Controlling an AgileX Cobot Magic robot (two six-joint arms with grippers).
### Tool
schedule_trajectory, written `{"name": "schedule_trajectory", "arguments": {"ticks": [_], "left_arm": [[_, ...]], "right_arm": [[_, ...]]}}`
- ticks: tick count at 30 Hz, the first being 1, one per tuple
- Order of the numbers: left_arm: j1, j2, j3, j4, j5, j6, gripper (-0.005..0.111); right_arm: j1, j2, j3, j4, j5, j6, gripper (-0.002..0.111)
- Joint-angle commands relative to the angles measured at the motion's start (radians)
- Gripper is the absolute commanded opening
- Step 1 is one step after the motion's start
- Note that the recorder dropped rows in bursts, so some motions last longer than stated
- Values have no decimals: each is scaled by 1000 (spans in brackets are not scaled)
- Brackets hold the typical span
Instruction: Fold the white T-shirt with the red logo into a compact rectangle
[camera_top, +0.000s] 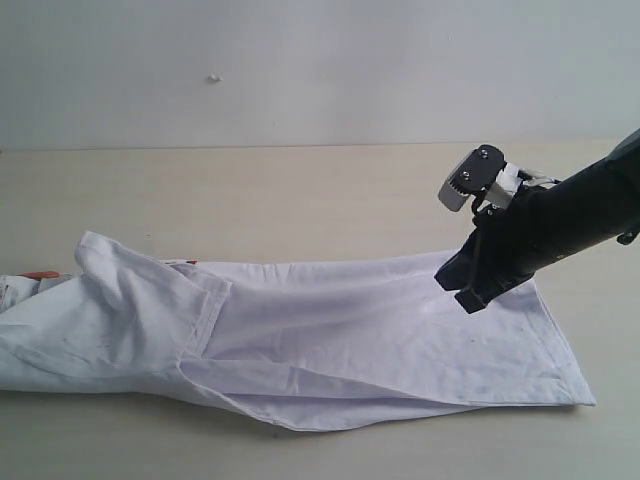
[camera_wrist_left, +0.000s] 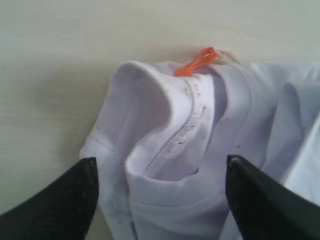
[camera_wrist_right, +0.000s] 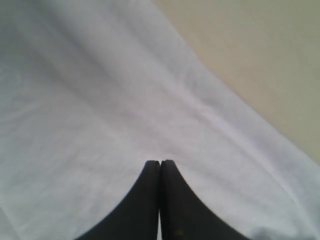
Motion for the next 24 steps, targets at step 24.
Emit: {"name": "schedule_trajectory", "arguments": {"ticks": [24], "left_arm": [[12,168,-143,167,304,-164,68]], "right_arm": [[2,-4,-6,3,5,-3,0]]}}
